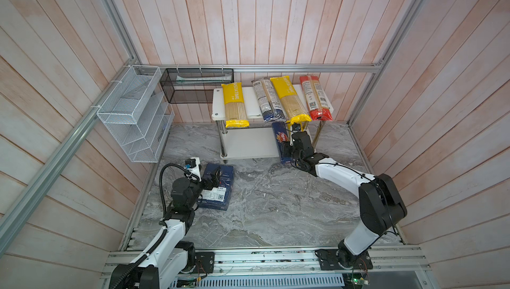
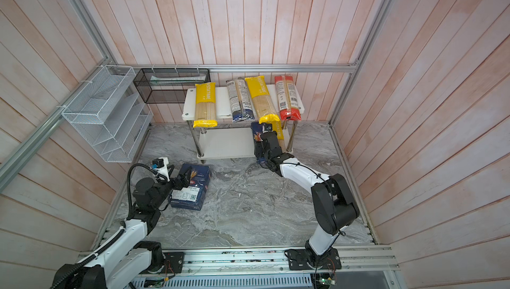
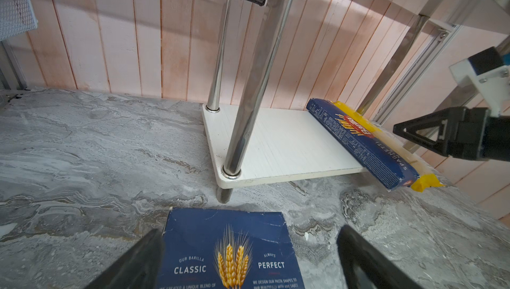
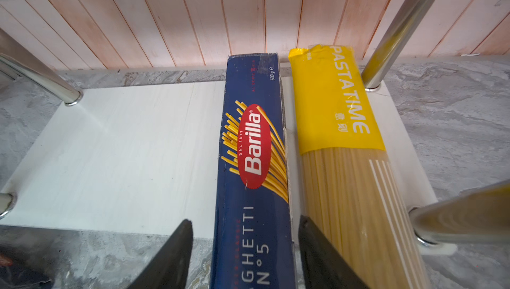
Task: Arrange pasta packages on shelves
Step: Place the pasta box on the shelf.
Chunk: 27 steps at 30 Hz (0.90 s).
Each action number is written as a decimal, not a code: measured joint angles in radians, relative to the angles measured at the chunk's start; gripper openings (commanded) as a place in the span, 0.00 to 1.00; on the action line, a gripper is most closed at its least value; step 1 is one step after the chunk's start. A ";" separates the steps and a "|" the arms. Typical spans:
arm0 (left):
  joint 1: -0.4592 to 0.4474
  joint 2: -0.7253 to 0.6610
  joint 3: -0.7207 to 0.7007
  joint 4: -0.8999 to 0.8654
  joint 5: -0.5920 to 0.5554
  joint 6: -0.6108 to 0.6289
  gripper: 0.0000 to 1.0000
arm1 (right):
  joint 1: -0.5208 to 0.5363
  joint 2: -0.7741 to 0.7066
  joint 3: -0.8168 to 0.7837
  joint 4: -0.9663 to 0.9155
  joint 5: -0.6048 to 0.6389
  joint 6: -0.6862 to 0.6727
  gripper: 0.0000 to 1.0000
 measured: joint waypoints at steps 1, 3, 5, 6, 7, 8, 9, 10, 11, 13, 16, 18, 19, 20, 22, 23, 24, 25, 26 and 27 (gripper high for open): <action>0.000 0.000 0.000 0.000 0.000 0.000 1.00 | 0.000 -0.012 -0.010 0.000 -0.003 0.000 0.63; 0.000 0.000 0.000 0.000 -0.003 0.000 1.00 | 0.000 -0.044 -0.036 0.002 -0.011 0.000 0.64; 0.000 0.000 0.000 0.000 -0.003 0.000 1.00 | 0.000 -0.078 -0.065 0.005 -0.024 -0.003 0.65; 0.000 0.000 0.000 0.000 -0.003 0.000 1.00 | 0.000 -0.097 -0.081 0.007 -0.031 -0.006 0.66; 0.000 0.000 0.000 0.000 -0.003 0.000 1.00 | 0.000 -0.114 -0.095 0.008 -0.037 -0.010 0.67; 0.000 0.000 0.000 0.000 -0.006 -0.001 1.00 | 0.000 -0.134 -0.108 0.008 -0.045 -0.019 0.69; 0.000 0.000 0.000 -0.001 -0.011 -0.004 1.00 | 0.000 -0.151 -0.119 0.006 -0.055 -0.029 0.71; 0.000 -0.002 0.000 -0.006 -0.018 -0.008 1.00 | 0.000 -0.167 -0.126 0.006 -0.069 -0.037 0.72; 0.000 -0.005 0.000 -0.020 -0.032 -0.023 1.00 | 0.000 -0.186 -0.134 0.003 -0.092 -0.052 0.74; 0.005 -0.005 0.026 -0.111 -0.060 -0.061 1.00 | 0.000 -0.225 -0.152 0.001 -0.140 -0.074 0.76; 0.013 0.029 0.126 -0.253 -0.074 -0.121 1.00 | 0.000 -0.305 -0.192 -0.006 -0.234 -0.104 0.78; 0.014 0.052 0.182 -0.295 -0.070 -0.159 1.00 | 0.000 -0.362 -0.222 -0.006 -0.299 -0.115 0.79; 0.014 0.060 0.195 -0.303 -0.069 -0.171 1.00 | 0.000 -0.383 -0.234 -0.005 -0.322 -0.119 0.79; 0.014 0.071 0.207 -0.310 -0.069 -0.183 1.00 | 0.000 -0.407 -0.248 -0.004 -0.351 -0.122 0.80; 0.014 0.097 0.218 -0.319 -0.069 -0.196 1.00 | 0.000 -0.438 -0.268 -0.004 -0.393 -0.125 0.80; 0.014 0.117 0.225 -0.329 -0.069 -0.199 1.00 | 0.001 -0.449 -0.275 -0.004 -0.412 -0.125 0.80; 0.014 0.142 0.234 -0.344 -0.069 -0.198 1.00 | 0.001 -0.456 -0.281 -0.004 -0.426 -0.125 0.80; 0.014 0.164 0.244 -0.356 -0.069 -0.198 1.00 | 0.001 -0.461 -0.286 -0.003 -0.436 -0.125 0.80; 0.014 0.191 0.257 -0.369 -0.068 -0.198 1.00 | 0.001 -0.465 -0.293 -0.002 -0.446 -0.125 0.81; 0.014 0.215 0.270 -0.376 -0.065 -0.198 1.00 | 0.001 -0.468 -0.300 -0.003 -0.453 -0.125 0.82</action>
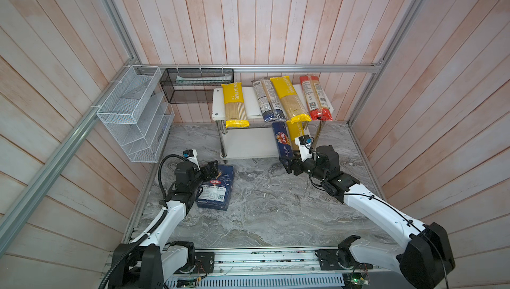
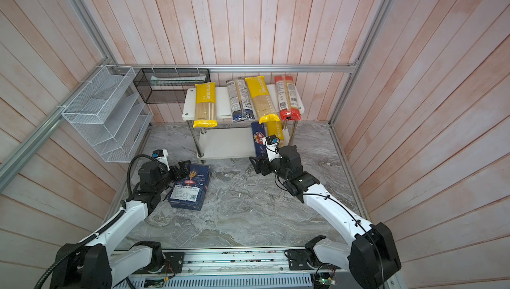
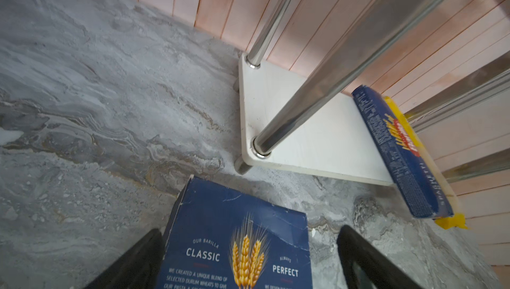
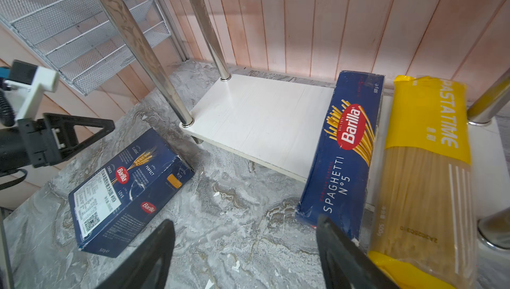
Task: Arrange pasta packages on shelves
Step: Place the pasta box on the shelf, then rotate the pasta box at the center of the table.
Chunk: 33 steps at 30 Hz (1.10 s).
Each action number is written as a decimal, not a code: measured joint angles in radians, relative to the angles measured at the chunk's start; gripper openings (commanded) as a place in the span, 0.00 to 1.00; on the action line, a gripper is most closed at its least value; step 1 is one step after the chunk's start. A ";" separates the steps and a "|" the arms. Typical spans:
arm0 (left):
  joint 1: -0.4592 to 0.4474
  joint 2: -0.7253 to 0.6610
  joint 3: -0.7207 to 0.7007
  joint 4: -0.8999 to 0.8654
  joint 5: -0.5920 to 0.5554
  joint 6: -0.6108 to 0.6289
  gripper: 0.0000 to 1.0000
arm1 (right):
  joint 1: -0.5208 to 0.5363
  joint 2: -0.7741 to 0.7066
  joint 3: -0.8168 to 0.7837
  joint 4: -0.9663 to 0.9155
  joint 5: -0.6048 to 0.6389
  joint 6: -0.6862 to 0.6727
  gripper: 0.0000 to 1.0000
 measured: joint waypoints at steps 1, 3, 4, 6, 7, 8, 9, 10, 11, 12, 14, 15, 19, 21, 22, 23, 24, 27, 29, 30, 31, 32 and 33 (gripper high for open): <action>0.000 0.019 0.010 -0.005 0.004 0.000 1.00 | 0.000 -0.002 -0.007 0.002 -0.003 0.000 0.83; 0.000 0.052 0.026 -0.013 0.019 0.000 1.00 | 0.000 -0.006 -0.026 0.003 -0.002 -0.003 0.83; 0.000 0.066 0.033 -0.017 0.023 0.000 1.00 | 0.000 -0.009 -0.032 0.000 -0.001 -0.004 0.83; 0.000 0.093 0.049 -0.031 0.034 0.000 1.00 | 0.000 -0.023 -0.053 -0.001 0.003 -0.007 0.83; 0.000 0.104 0.057 -0.037 0.042 0.001 1.00 | 0.000 -0.035 -0.066 -0.001 0.005 -0.008 0.83; 0.000 0.116 0.064 -0.043 0.048 0.002 1.00 | 0.000 -0.050 -0.078 -0.002 0.006 -0.008 0.83; 0.000 0.122 0.068 -0.047 0.052 0.001 1.00 | 0.000 -0.060 -0.087 -0.002 0.007 -0.008 0.83; 0.000 0.124 0.069 -0.051 0.055 0.002 1.00 | 0.000 -0.066 -0.090 -0.001 0.007 -0.008 0.83; 0.000 0.125 0.069 -0.060 0.061 0.004 1.00 | 0.000 -0.077 -0.101 0.010 0.010 -0.007 0.84; 0.000 0.127 0.069 -0.069 0.068 0.006 1.00 | 0.000 -0.090 -0.114 0.012 0.013 -0.007 0.84; 0.000 0.129 0.071 -0.092 0.074 0.010 1.00 | 0.000 -0.109 -0.133 0.014 0.017 -0.007 0.84; 0.000 0.132 0.074 -0.103 0.074 0.012 1.00 | 0.000 -0.112 -0.139 0.017 0.018 -0.007 0.84; 0.000 0.139 0.090 -0.149 0.073 0.024 1.00 | 0.000 -0.105 -0.143 0.018 0.018 -0.007 0.84; 0.000 0.139 0.099 -0.166 0.069 0.027 1.00 | 0.000 -0.103 -0.143 0.018 0.018 -0.007 0.84; 0.000 0.139 0.100 -0.169 0.066 0.027 1.00 | 0.000 -0.102 -0.143 0.019 0.018 -0.007 0.84; 0.000 0.139 0.100 -0.171 0.062 0.027 1.00 | 0.000 -0.102 -0.143 0.021 0.017 -0.007 0.84; 0.000 0.140 0.100 -0.172 0.055 0.027 1.00 | 0.000 -0.102 -0.143 0.023 0.017 -0.007 0.84; 0.000 0.152 0.101 -0.166 0.043 0.027 1.00 | 0.000 -0.101 -0.143 0.031 0.017 -0.007 0.84; 0.000 0.166 0.110 -0.161 0.038 0.027 1.00 | 0.000 -0.100 -0.143 0.034 0.017 -0.007 0.84; 0.000 0.171 0.114 -0.157 0.032 0.027 1.00 | 0.000 -0.098 -0.143 0.035 0.017 -0.006 0.84; -0.001 0.173 0.115 -0.150 0.022 0.027 1.00 | 0.000 -0.098 -0.143 0.036 0.017 -0.006 0.84; 0.000 0.176 0.115 -0.147 0.011 0.026 1.00 | 0.000 -0.097 -0.143 0.036 0.017 -0.006 0.84; 0.001 0.182 0.115 -0.146 0.000 0.026 1.00 | 0.000 -0.097 -0.143 0.035 0.017 -0.005 0.84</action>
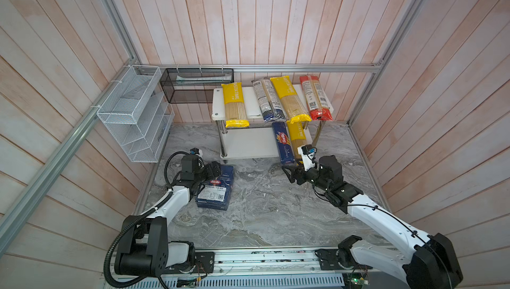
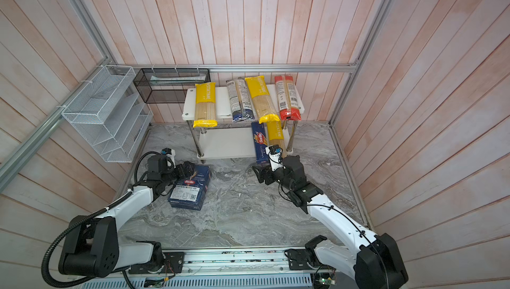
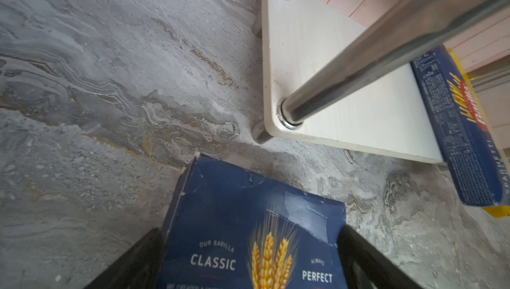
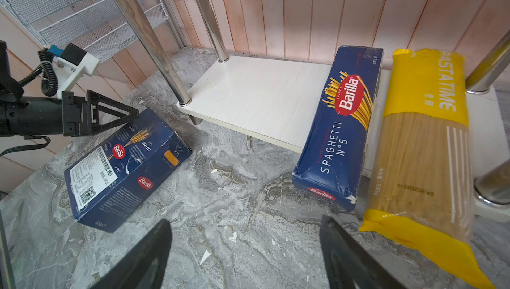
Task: Arrange pasta packages on shelves
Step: Rotate the pasta box at the center of the table.
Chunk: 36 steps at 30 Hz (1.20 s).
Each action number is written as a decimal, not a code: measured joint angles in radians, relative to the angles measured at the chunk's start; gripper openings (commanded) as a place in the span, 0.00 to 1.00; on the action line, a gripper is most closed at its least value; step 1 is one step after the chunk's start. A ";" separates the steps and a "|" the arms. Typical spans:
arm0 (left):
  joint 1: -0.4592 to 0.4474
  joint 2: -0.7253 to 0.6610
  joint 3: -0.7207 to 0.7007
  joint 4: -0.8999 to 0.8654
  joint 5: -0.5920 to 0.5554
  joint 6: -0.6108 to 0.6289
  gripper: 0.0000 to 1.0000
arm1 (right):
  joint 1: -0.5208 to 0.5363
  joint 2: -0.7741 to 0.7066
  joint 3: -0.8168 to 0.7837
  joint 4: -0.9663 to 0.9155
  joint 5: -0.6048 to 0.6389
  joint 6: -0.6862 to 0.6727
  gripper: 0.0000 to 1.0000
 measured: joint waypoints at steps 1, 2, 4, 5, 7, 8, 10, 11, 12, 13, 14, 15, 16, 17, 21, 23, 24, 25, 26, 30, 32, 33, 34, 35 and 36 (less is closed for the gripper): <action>0.001 0.007 0.000 0.002 -0.006 0.000 1.00 | 0.000 0.000 0.000 0.000 0.000 0.002 0.84; 0.002 0.016 0.000 0.004 -0.010 0.000 1.00 | 0.000 0.000 0.000 0.000 0.000 0.004 0.84; 0.002 0.034 0.000 0.003 -0.019 0.000 1.00 | 0.000 0.000 0.000 0.000 0.000 0.010 0.84; 0.002 0.042 0.000 0.003 -0.025 0.000 1.00 | 0.000 0.000 0.000 0.000 -0.001 0.013 0.84; 0.002 0.050 0.000 0.004 -0.033 0.001 1.00 | 0.000 0.000 0.000 0.000 -0.002 0.021 0.84; 0.002 0.054 0.000 0.006 -0.032 0.002 1.00 | 0.000 0.000 0.000 0.000 -0.003 0.025 0.84; 0.002 0.062 0.000 0.015 -0.023 0.002 1.00 | 0.000 0.003 0.000 0.000 -0.006 0.029 0.84; 0.002 0.068 0.000 0.025 -0.007 0.001 1.00 | 0.000 0.008 0.002 0.000 -0.008 0.029 0.84; 0.002 0.071 0.000 0.033 0.005 0.001 1.00 | 0.000 0.016 0.006 0.000 -0.009 0.030 0.84; 0.000 0.074 0.000 0.038 0.014 0.001 1.00 | 0.000 0.023 0.009 0.000 -0.009 0.030 0.84; -0.001 0.076 0.000 0.043 0.026 0.001 1.00 | 0.000 0.033 0.014 -0.002 -0.009 0.032 0.84; -0.006 0.079 0.001 0.049 0.034 0.001 1.00 | 0.000 0.047 0.026 -0.008 -0.009 0.033 0.84; -0.013 0.082 0.002 0.054 0.042 0.001 1.00 | 0.000 0.058 0.037 -0.014 -0.009 0.034 0.84; -0.024 0.084 0.003 0.059 0.051 0.001 1.00 | 0.000 0.075 0.056 -0.023 -0.011 0.037 0.84; -0.074 0.084 0.002 0.097 0.108 -0.001 1.00 | -0.001 0.135 0.146 -0.047 -0.039 0.067 0.83; -0.088 0.087 0.002 0.135 0.145 -0.006 1.00 | -0.001 0.157 0.190 -0.061 -0.059 0.086 0.84; -0.093 0.091 0.002 0.158 0.163 -0.008 1.00 | -0.001 0.166 0.209 -0.074 -0.068 0.094 0.83; -0.097 0.097 0.002 0.173 0.177 -0.008 1.00 | -0.001 0.172 0.224 -0.085 -0.074 0.102 0.83; -0.101 0.108 0.004 0.193 0.194 -0.007 1.00 | -0.001 0.179 0.241 -0.098 -0.079 0.108 0.83; -0.143 0.166 0.032 0.256 0.237 -0.008 1.00 | -0.001 0.189 0.270 -0.152 -0.081 0.127 0.84; -0.177 0.206 0.060 0.293 0.258 -0.016 1.00 | -0.004 0.189 0.270 -0.185 -0.079 0.135 0.84; -0.198 0.229 0.082 0.301 0.270 -0.020 1.00 | -0.008 0.189 0.270 -0.204 -0.079 0.141 0.84; -0.220 0.252 0.107 0.305 0.280 -0.023 1.00 | -0.014 0.189 0.270 -0.217 -0.079 0.145 0.84; -0.245 0.277 0.135 0.311 0.291 -0.024 1.00 | -0.021 0.188 0.270 -0.232 -0.079 0.151 0.84; -0.267 0.299 0.157 0.318 0.301 -0.026 1.00 | -0.029 0.185 0.270 -0.243 -0.079 0.155 0.84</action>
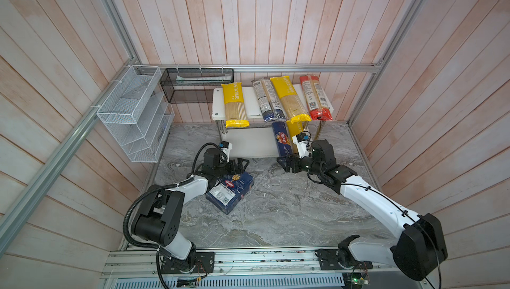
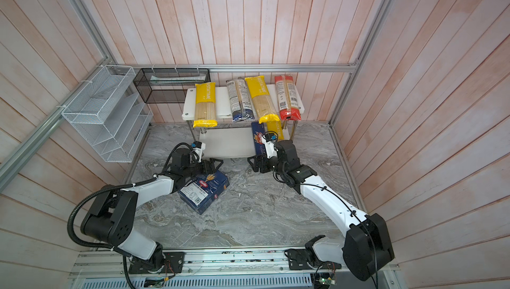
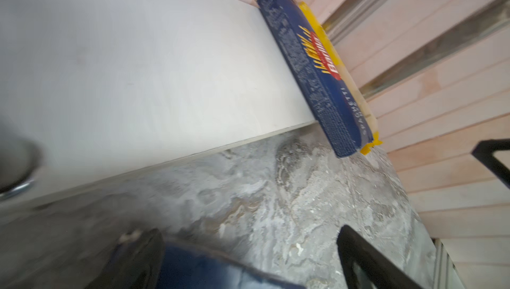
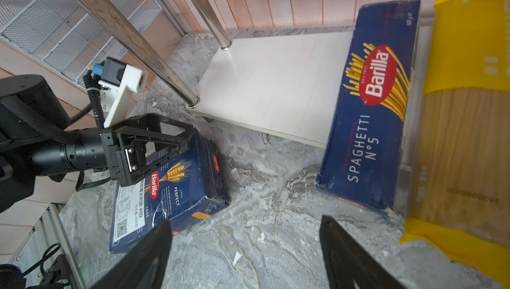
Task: Arrange pasta packages on shelves
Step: Rotate the pasta box at the center of the table.
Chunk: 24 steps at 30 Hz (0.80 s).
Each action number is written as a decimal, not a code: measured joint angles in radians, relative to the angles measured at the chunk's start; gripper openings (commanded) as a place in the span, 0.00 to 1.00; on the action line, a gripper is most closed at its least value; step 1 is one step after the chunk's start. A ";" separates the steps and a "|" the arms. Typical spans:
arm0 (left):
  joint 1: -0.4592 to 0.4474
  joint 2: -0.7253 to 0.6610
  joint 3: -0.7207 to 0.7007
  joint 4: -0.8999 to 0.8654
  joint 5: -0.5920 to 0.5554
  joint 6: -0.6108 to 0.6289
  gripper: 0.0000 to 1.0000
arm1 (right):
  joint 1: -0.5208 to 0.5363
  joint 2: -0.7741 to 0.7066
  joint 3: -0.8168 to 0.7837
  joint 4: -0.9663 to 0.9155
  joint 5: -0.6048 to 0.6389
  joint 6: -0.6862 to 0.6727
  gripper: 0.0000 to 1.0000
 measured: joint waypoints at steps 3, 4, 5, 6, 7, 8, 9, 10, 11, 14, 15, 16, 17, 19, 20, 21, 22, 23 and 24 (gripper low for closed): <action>-0.054 0.047 0.043 0.015 0.034 -0.005 1.00 | -0.029 -0.013 0.000 -0.027 -0.001 0.009 0.86; -0.065 0.049 0.045 0.016 0.041 -0.009 1.00 | -0.039 -0.018 -0.002 -0.028 -0.005 0.012 0.86; -0.069 0.047 0.045 0.013 0.045 -0.011 1.00 | -0.050 -0.022 -0.004 -0.027 -0.010 0.013 0.86; -0.070 0.042 0.045 0.007 0.044 -0.011 1.00 | -0.057 -0.023 -0.006 -0.027 -0.015 0.016 0.86; -0.070 0.028 0.045 -0.008 0.037 -0.011 1.00 | -0.064 -0.023 -0.008 -0.026 -0.024 0.018 0.86; -0.069 0.006 0.045 -0.033 0.025 -0.009 1.00 | -0.069 -0.019 -0.009 -0.026 -0.031 0.021 0.86; -0.069 -0.018 0.045 -0.058 0.010 -0.005 1.00 | -0.070 -0.014 -0.011 -0.024 -0.041 0.024 0.86; -0.067 -0.055 0.045 -0.086 -0.010 0.001 1.00 | -0.071 -0.006 -0.011 -0.021 -0.054 0.026 0.85; -0.063 -0.096 0.045 -0.114 -0.027 0.005 1.00 | -0.071 0.007 -0.011 -0.015 -0.070 0.027 0.86; -0.046 -0.219 0.045 -0.179 -0.065 0.011 1.00 | -0.071 0.051 -0.011 -0.011 -0.109 0.026 0.85; -0.038 -0.249 0.040 -0.187 -0.074 0.011 1.00 | -0.071 0.065 -0.010 -0.011 -0.119 0.026 0.85; -0.026 -0.292 0.027 -0.195 -0.082 0.008 1.00 | -0.071 0.079 -0.010 -0.011 -0.129 0.024 0.85; -0.014 -0.330 0.006 -0.198 -0.092 -0.002 1.00 | -0.070 0.092 -0.009 -0.011 -0.138 0.023 0.85; 0.006 -0.408 -0.056 -0.213 -0.103 -0.026 1.00 | -0.069 0.121 0.002 -0.012 -0.158 0.014 0.85; 0.013 -0.445 -0.090 -0.229 -0.109 -0.040 1.00 | -0.068 0.137 0.011 -0.013 -0.165 0.008 0.85; 0.016 -0.478 -0.121 -0.247 -0.113 -0.053 1.00 | -0.064 0.150 0.020 -0.015 -0.169 0.002 0.85; 0.017 -0.518 -0.158 -0.266 -0.121 -0.068 1.00 | -0.058 0.167 0.035 -0.018 -0.173 -0.007 0.85; 0.017 -0.563 -0.198 -0.291 -0.127 -0.086 1.00 | -0.048 0.185 0.051 -0.021 -0.174 -0.019 0.85; 0.017 -0.603 -0.231 -0.309 -0.129 -0.101 1.00 | -0.036 0.200 0.066 -0.024 -0.174 -0.032 0.85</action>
